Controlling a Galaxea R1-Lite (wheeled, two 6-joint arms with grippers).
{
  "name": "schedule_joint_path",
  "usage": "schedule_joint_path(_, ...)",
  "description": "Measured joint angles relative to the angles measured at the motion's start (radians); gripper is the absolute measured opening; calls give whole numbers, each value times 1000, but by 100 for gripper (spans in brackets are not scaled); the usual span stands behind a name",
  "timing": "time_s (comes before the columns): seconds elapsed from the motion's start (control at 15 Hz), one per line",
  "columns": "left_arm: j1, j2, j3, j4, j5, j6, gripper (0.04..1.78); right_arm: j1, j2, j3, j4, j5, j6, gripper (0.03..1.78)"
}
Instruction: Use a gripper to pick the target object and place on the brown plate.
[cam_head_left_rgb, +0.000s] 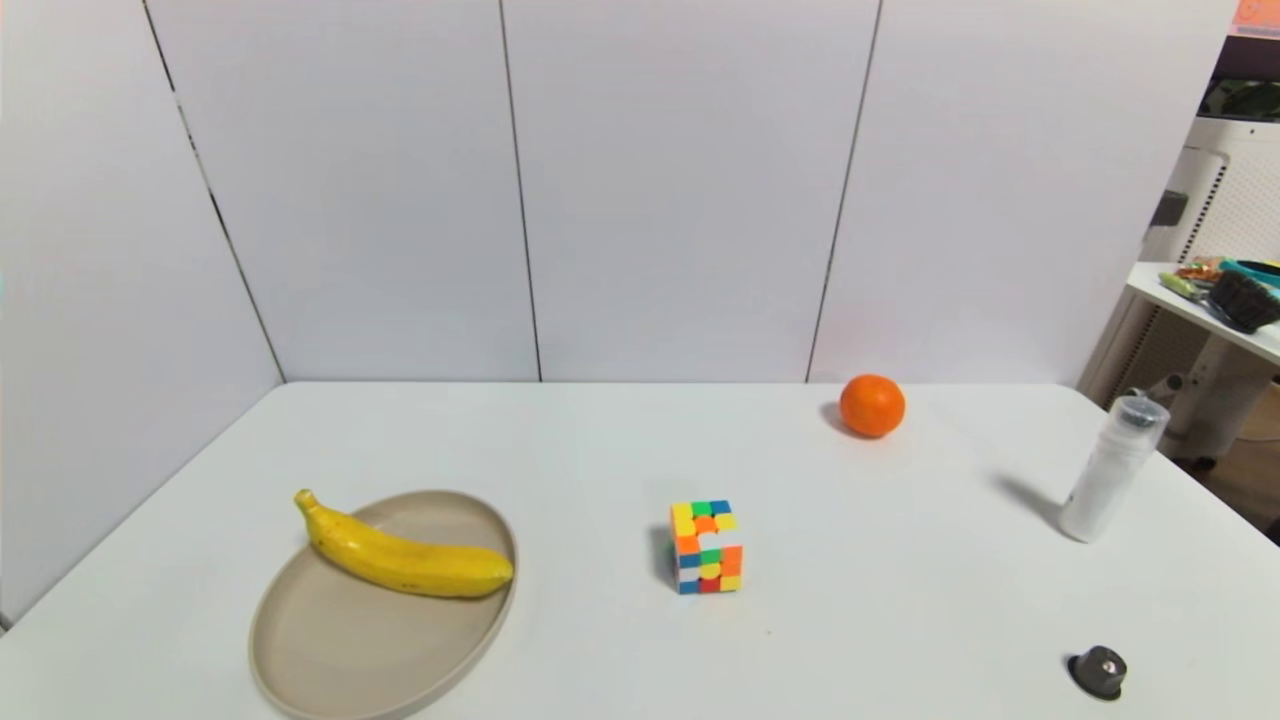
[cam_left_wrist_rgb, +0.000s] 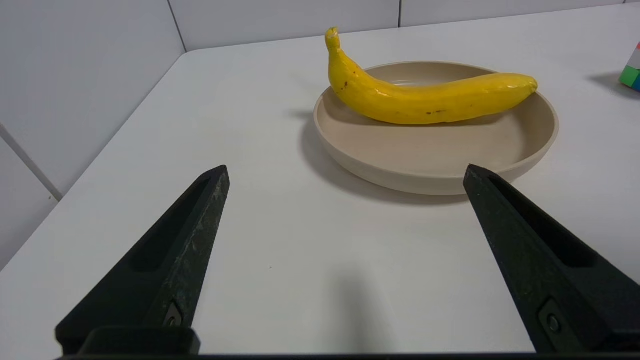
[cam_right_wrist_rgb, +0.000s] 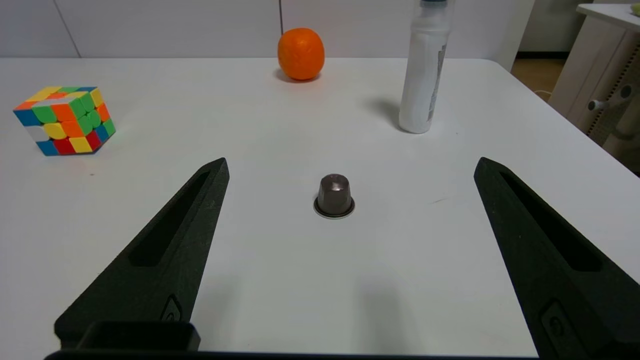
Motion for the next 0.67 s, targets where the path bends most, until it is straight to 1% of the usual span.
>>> schedule_joint_path(0.67, 0, -3, 0, 0, 0, 0, 169, 0, 0, 0, 0, 0, -2, 169)
